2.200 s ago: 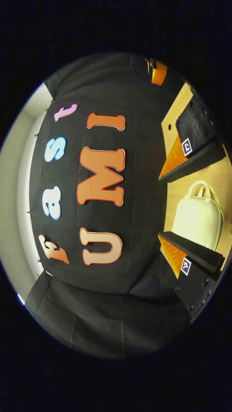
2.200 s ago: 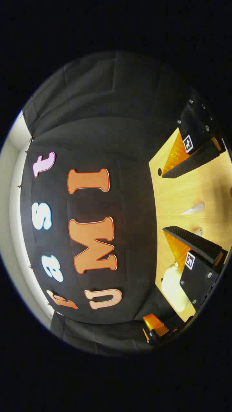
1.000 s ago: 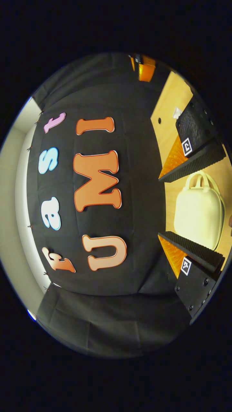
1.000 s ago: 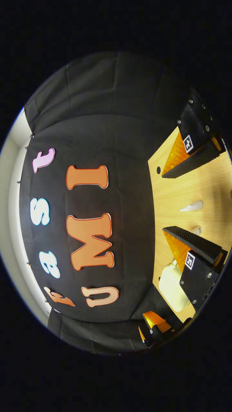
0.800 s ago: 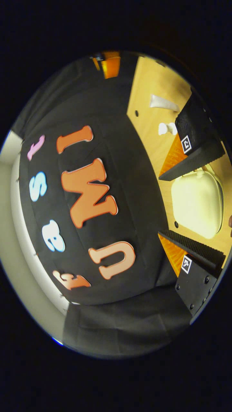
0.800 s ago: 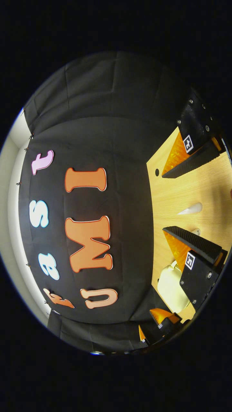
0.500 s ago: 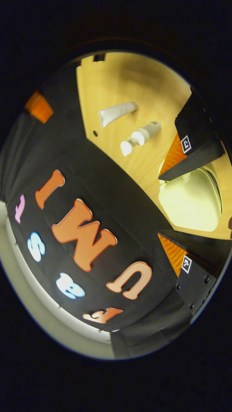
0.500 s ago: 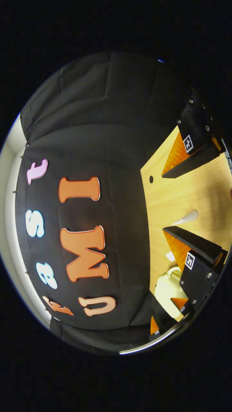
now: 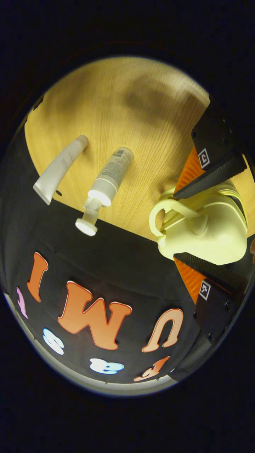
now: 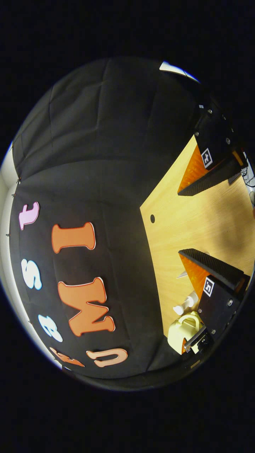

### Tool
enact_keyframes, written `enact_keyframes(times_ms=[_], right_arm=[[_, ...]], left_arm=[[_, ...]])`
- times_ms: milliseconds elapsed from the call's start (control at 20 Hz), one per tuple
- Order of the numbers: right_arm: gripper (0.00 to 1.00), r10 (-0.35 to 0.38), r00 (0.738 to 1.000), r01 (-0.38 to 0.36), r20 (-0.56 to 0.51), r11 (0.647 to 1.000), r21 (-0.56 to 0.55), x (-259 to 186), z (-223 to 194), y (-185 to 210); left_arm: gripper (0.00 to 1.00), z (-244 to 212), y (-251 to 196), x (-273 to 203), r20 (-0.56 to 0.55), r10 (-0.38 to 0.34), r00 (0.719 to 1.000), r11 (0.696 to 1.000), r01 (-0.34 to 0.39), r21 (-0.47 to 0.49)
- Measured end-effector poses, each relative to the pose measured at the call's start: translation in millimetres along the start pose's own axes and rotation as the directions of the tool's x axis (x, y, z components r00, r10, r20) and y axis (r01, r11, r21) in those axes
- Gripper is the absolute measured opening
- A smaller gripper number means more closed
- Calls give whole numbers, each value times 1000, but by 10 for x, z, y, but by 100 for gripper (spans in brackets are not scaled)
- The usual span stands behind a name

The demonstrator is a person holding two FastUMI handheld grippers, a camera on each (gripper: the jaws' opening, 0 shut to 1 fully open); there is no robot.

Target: First open the suitcase, pack the skin care products into it, and then close the suitcase.

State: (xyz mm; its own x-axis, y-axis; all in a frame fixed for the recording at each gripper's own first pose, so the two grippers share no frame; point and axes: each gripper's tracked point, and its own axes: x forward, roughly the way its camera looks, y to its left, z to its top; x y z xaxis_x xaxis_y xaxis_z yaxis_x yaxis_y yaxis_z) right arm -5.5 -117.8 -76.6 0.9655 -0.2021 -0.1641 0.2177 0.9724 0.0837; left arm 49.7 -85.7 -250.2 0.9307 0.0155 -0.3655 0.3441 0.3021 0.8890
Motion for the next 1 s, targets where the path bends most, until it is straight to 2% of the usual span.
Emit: enact_keyframes(times_ms=[250, 450, 550, 650, 700, 750, 800, 900, 1000], right_arm=[[96, -28, 999, 29, -31, 999, 22, 50, -73, -113], [96, -24, 999, 24, -42, 1000, 19, 62, -105, -39], [96, -16, 999, 17, -46, 1000, 16, 61, -101, 22], [96, -12, 999, 13, -47, 1000, 16, 51, -86, 69], [96, -10, 999, 11, -46, 1000, 17, 42, -73, 89], [96, -8, 999, 9, -45, 1000, 18, 46, -63, 115], [96, -3, 999, 4, -43, 1000, 19, 47, -36, 148], [96, 8, 999, -8, -31, 1000, 13, 44, 35, 229], [96, 21, 1000, -21, -12, 1000, 7, 62, 138, 321]], left_arm=[[98, -66, -47, 188, -50, -28, 998, 999, 29, 29], [98, -51, -80, 263, -62, -59, 996, 998, 61, 33], [74, -42, -131, 288, -68, -79, 995, 996, 81, 37], [35, -39, -167, 312, -90, -98, 991, 994, 103, 46], [20, 9, -118, 287, -66, -85, 994, 994, 89, 64], [14, 49, -60, 266, -51, -75, 996, 995, 78, 58], [6, 39, -30, 249, -58, -100, 993, 995, 101, 8], [6, 38, 36, 191, -66, -192, 979, 973, 181, -145], [6, 83, 220, 134, -46, -246, 968, 935, 225, -274]])
